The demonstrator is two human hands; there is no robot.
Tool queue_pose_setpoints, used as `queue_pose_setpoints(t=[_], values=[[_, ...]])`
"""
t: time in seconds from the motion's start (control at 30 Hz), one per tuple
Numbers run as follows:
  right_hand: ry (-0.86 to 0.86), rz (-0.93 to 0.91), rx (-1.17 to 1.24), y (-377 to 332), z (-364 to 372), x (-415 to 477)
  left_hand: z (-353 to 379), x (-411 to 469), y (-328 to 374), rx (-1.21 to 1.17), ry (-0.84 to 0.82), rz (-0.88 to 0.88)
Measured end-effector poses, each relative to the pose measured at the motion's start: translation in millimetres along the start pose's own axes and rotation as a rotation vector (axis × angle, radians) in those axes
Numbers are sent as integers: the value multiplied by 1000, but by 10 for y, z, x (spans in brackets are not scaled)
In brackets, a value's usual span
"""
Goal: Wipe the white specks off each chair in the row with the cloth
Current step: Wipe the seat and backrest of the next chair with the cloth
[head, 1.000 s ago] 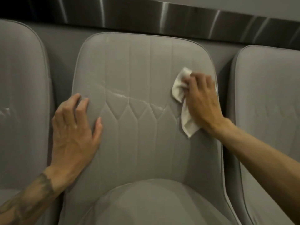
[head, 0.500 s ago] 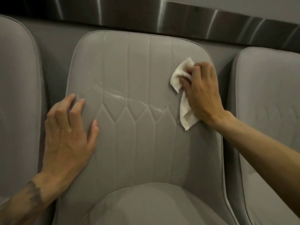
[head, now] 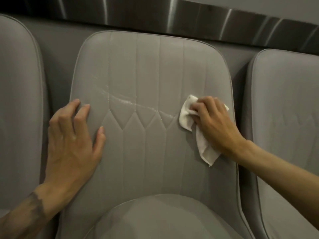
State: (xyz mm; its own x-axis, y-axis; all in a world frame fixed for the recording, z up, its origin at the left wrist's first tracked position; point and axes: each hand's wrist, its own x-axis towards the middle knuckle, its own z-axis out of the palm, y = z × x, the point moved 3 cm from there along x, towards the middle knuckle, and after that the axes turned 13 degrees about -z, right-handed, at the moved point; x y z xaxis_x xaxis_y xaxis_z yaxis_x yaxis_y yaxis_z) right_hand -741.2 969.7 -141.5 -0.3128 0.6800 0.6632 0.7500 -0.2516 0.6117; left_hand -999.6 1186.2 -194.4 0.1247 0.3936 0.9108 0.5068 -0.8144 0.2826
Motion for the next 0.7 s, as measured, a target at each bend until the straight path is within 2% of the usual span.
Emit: queue_pose_setpoints(t=[0.07, 0.1, 0.23, 0.3, 0.37, 0.47, 0.53, 0.6, 0.7], values=[[-15, -67, -39, 139, -62, 75, -8, -3, 0, -3, 0, 2], [26, -39, -78, 281, -87, 233, -15, -5, 4, -4, 1, 4], [216, 312, -105, 924, -172, 988, -16, 7, 9, -2, -11, -8], [234, 387, -121, 894, -112, 926, -19, 5, 11, -4, -8, -9], [202, 308, -114, 541, -36, 606, -11, 10, 5, -2, -2, -3], [-5, -17, -19, -95, 105, -50, 10, -1, -2, 6, -7, 0], [-117, -160, -1, -178, 76, -188, 5, -6, -4, 0, -12, -9], [-57, -137, -54, 44, 17, 41, -1, -2, 2, 1, -17, -10], [79, 124, -133, 467, -114, 551, -8, 3, -2, 16, -21, -11]])
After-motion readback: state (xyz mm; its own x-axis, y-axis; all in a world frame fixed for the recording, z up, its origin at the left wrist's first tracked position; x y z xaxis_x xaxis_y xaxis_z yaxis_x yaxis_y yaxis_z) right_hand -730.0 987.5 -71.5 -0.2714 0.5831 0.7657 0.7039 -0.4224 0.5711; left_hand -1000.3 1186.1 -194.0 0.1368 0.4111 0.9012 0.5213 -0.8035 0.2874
